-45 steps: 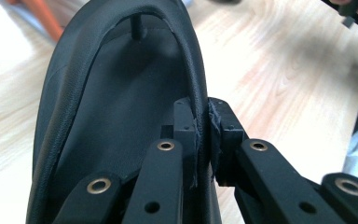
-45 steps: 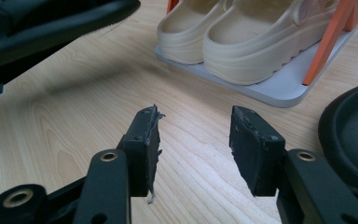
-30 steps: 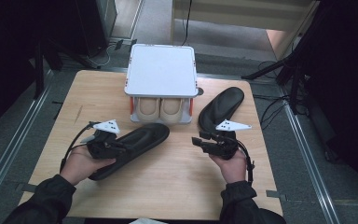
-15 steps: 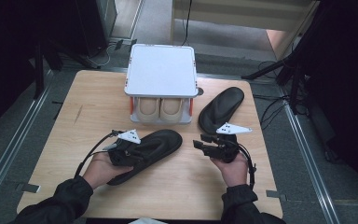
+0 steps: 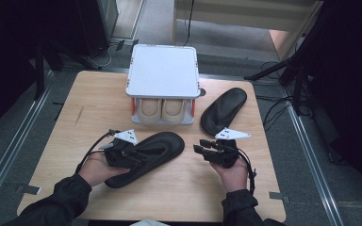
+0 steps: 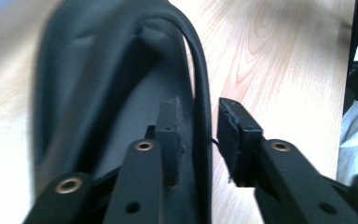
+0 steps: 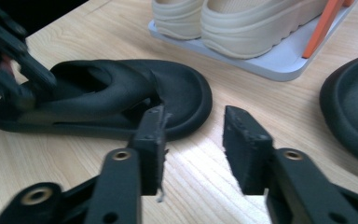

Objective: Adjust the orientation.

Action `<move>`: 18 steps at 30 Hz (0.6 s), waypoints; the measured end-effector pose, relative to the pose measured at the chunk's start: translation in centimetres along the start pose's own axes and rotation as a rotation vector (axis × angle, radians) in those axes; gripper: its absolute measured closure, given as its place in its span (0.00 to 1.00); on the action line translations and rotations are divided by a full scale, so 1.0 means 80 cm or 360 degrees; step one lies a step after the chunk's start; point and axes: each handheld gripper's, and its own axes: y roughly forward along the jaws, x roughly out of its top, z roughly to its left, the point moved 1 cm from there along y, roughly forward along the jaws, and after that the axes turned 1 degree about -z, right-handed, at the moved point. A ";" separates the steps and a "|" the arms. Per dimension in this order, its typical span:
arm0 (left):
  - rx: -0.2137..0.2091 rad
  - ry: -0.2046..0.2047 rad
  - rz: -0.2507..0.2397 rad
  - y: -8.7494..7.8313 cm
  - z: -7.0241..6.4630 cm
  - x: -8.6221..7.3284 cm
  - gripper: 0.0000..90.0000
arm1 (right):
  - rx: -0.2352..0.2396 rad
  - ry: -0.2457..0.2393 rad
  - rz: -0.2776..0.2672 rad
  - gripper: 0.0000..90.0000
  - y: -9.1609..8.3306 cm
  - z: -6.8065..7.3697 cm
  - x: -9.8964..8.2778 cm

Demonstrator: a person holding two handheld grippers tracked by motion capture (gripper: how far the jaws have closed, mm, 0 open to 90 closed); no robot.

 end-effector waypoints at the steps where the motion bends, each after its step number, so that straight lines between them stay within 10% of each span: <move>1: 0.0018 0.0005 -0.0001 -0.004 0.003 0.000 0.88 | -0.0008 0.0007 0.0012 0.79 0.001 0.002 -0.001; 7: 0.0115 -0.0048 -0.0044 -0.026 0.033 -0.008 1.00 | 0.0011 -0.0001 0.0027 1.00 0.013 0.014 -0.004; 18: 0.0204 -0.0159 -0.0031 -0.024 0.079 -0.031 1.00 | -0.0034 -0.0080 0.0143 1.00 0.056 0.037 -0.016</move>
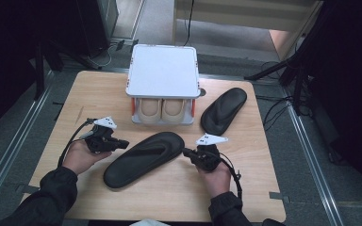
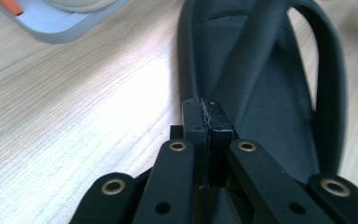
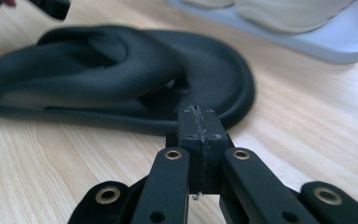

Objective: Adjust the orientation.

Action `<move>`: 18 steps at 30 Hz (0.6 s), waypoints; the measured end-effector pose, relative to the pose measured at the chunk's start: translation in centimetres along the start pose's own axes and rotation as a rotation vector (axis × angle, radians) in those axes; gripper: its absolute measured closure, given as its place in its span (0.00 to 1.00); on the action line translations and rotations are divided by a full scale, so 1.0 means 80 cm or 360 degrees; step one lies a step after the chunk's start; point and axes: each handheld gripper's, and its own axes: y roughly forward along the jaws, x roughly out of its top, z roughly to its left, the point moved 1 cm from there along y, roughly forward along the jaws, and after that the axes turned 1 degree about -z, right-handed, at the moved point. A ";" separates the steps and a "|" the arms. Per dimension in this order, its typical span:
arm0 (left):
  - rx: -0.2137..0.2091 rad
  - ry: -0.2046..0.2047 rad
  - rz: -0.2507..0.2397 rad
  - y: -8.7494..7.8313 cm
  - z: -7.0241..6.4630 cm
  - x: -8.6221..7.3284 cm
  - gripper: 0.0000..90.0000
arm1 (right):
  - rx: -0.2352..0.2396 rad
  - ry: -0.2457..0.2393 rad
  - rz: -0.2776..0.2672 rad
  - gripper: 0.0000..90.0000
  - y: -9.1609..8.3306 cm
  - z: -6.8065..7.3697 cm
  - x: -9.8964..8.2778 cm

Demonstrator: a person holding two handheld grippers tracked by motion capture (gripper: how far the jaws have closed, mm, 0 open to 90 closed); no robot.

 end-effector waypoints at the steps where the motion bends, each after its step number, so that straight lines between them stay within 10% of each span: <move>1: 0.0017 0.0009 0.0004 0.002 0.001 -0.001 1.00 | 0.0006 -0.0009 0.0018 1.00 0.004 0.002 -0.001; 18: -0.0040 -0.0044 0.0034 0.011 -0.004 -0.019 1.00 | 0.0022 -0.0040 0.0109 1.00 0.038 0.008 -0.001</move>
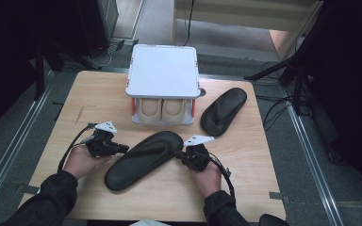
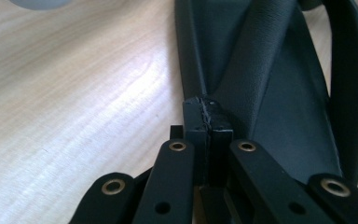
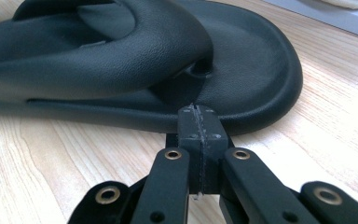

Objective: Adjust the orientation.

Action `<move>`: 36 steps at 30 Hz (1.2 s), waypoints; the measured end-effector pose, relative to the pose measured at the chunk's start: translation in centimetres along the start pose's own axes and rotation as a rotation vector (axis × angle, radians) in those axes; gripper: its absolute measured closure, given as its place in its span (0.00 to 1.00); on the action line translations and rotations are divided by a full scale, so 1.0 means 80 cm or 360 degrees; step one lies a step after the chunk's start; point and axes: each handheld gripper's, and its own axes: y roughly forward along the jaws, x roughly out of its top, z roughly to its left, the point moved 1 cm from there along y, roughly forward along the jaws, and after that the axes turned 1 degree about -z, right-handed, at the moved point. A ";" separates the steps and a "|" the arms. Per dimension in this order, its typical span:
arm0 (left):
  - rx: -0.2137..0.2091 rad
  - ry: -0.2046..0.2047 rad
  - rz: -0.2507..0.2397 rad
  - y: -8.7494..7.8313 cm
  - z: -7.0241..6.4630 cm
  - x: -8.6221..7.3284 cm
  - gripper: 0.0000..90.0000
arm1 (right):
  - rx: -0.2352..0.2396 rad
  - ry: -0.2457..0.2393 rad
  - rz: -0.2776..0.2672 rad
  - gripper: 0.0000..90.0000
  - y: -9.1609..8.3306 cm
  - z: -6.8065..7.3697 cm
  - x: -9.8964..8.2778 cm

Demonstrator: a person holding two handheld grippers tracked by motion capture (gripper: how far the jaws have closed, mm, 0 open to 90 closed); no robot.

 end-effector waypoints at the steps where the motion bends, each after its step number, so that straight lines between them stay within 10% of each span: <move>1: -0.0004 -0.0001 0.0000 0.000 -0.002 -0.001 1.00 | -0.0001 0.0005 -0.0005 1.00 0.001 -0.001 0.001; 36: -0.0183 0.0062 0.0072 0.016 -0.070 -0.012 1.00 | -0.0057 0.0082 0.0000 1.00 0.041 -0.026 0.047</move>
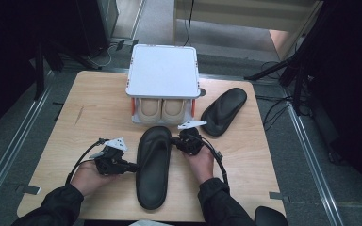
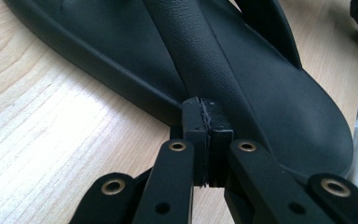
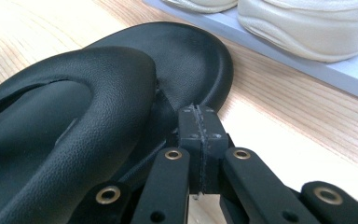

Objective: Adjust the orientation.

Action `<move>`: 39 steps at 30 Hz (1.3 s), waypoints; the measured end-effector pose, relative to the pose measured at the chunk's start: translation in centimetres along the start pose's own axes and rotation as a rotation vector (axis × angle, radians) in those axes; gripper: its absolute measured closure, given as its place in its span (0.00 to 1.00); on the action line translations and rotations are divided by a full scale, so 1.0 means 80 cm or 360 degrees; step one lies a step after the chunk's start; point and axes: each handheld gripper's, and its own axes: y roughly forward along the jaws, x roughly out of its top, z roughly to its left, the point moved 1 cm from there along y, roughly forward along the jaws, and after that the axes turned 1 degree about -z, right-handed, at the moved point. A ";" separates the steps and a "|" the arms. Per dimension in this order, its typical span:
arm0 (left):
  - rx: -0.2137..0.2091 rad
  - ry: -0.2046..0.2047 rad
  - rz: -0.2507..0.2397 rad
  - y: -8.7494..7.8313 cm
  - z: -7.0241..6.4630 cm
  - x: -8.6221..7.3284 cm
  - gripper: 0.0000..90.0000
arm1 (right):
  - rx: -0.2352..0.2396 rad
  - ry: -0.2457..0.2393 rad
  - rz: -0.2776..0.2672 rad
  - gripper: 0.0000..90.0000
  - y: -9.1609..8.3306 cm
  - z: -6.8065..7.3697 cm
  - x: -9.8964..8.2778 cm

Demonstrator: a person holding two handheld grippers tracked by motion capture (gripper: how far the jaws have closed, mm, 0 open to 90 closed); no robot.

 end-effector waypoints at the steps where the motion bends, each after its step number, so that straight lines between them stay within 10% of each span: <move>1: -0.0002 0.0002 0.0002 0.000 0.000 0.000 1.00 | 0.0000 0.0008 -0.0002 1.00 0.001 0.000 0.000; 16: 0.0078 -0.0069 -0.0136 -0.024 0.014 0.009 0.93 | 0.0015 -0.0009 -0.0044 0.95 -0.018 -0.008 -0.002; 30: 0.0175 -0.0120 -0.0218 -0.043 0.035 0.025 0.48 | 0.0046 0.0024 -0.0158 0.62 -0.073 -0.032 -0.008; 39: 0.0161 -0.0151 -0.0249 -0.048 0.045 0.030 0.44 | -0.0006 0.0053 -0.0166 0.85 -0.110 -0.050 -0.017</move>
